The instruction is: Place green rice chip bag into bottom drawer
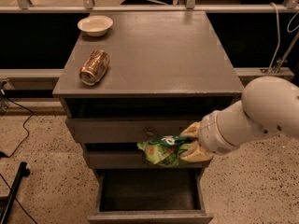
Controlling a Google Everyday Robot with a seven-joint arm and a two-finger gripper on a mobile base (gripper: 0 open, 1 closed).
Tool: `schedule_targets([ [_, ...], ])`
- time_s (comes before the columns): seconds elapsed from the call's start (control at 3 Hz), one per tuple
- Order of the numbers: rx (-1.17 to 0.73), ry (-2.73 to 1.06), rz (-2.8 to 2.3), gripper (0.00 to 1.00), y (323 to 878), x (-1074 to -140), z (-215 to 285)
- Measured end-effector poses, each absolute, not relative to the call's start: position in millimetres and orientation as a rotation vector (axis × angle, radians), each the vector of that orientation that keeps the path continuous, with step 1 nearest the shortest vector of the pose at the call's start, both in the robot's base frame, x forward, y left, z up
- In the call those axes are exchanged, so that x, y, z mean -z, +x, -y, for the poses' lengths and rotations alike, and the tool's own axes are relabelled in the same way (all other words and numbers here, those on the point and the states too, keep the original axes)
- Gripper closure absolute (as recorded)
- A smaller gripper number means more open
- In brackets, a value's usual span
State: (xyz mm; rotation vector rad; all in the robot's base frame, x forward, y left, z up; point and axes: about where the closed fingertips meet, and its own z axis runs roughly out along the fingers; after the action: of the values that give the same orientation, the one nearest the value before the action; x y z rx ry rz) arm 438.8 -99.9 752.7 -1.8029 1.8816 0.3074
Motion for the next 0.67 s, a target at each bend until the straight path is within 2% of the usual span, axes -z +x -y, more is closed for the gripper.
schedule_targets([
  [0.33,-0.196,-1.723,-1.904,1.0,428,-726,146],
  [0.67,-0.102,-1.719,-1.847,1.0,406,-708,212],
])
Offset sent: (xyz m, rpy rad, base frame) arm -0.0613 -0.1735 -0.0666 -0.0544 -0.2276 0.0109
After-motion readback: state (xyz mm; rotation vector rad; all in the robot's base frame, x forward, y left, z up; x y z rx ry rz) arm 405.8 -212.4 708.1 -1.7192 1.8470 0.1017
